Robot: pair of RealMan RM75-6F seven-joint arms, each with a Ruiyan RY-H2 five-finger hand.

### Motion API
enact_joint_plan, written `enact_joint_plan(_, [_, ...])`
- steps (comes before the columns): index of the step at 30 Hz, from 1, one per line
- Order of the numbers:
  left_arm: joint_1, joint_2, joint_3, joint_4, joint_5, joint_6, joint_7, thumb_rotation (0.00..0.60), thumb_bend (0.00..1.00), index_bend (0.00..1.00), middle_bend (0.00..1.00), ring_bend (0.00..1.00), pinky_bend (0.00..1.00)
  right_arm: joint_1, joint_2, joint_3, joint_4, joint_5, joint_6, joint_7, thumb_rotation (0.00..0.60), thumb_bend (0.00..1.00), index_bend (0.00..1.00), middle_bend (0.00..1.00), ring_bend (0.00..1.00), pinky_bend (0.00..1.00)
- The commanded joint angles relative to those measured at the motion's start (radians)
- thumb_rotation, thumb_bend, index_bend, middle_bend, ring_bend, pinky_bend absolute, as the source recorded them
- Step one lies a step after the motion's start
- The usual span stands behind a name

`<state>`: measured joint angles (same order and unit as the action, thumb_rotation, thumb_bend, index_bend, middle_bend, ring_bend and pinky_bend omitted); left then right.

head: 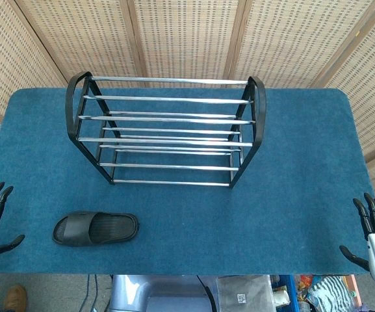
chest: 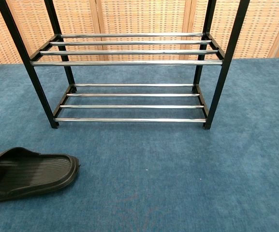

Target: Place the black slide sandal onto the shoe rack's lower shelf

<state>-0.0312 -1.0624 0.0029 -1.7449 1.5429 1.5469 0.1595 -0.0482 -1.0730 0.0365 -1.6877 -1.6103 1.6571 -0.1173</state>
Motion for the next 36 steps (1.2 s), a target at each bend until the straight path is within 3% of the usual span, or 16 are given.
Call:
enact_joint_plan(1, [0.0, 0.001, 0.002, -0.002, -0.001, -0.005, 0.001, 0.6, 0.06, 0.0, 0.0, 0.0, 0.0, -0.001, 0.002, 0.0, 0.001, 0.0, 0.0, 0.009, 0.6, 0.0, 0.0, 0.0, 0.0, 0.0])
enact_joint_plan(8, [-0.015, 0.007, 0.015, -0.023, 0.009, -0.046, -0.01, 0.6, 0.06, 0.0, 0.0, 0.0, 0.0, -0.004, 0.008, -0.002, 0.0, 0.0, 0.0, 0.022, 0.6, 0.0, 0.0, 0.0, 0.0, 0.0])
enact_joint_plan(12, [-0.069, 0.018, 0.039, -0.086, 0.064, -0.14, -0.059, 0.6, 0.06, 0.0, 0.0, 0.0, 0.0, -0.004, 0.013, 0.0, -0.004, 0.002, 0.002, 0.036, 0.6, 0.0, 0.0, 0.0, 0.0, 0.0])
enact_joint_plan(16, [-0.144, 0.005, 0.04, -0.151, 0.097, -0.257, 0.003, 0.6, 0.06, 0.0, 0.0, 0.0, 0.0, -0.004, 0.02, 0.0, -0.007, 0.001, 0.0, 0.048, 0.6, 0.0, 0.0, 0.0, 0.0, 0.0])
enact_joint_plan(21, [-0.266, -0.067, -0.002, -0.214, -0.029, -0.473, 0.093, 0.6, 0.06, 0.0, 0.0, 0.0, 0.0, -0.001, 0.027, -0.004, -0.005, -0.001, -0.011, 0.068, 0.6, 0.0, 0.0, 0.0, 0.0, 0.0])
enact_joint_plan(28, [-0.351, -0.174, -0.046, -0.186, -0.219, -0.581, 0.275, 0.6, 0.06, 0.0, 0.0, 0.0, 0.0, 0.008, 0.043, 0.005, -0.003, 0.029, -0.036, 0.113, 0.6, 0.0, 0.0, 0.0, 0.0, 0.0])
enact_joint_plan(36, [-0.425, -0.255, -0.044, -0.128, -0.39, -0.655, 0.381, 0.6, 0.07, 0.0, 0.0, 0.0, 0.0, 0.012, 0.057, 0.015, 0.003, 0.058, -0.053, 0.154, 0.6, 0.0, 0.0, 0.0, 0.0, 0.0])
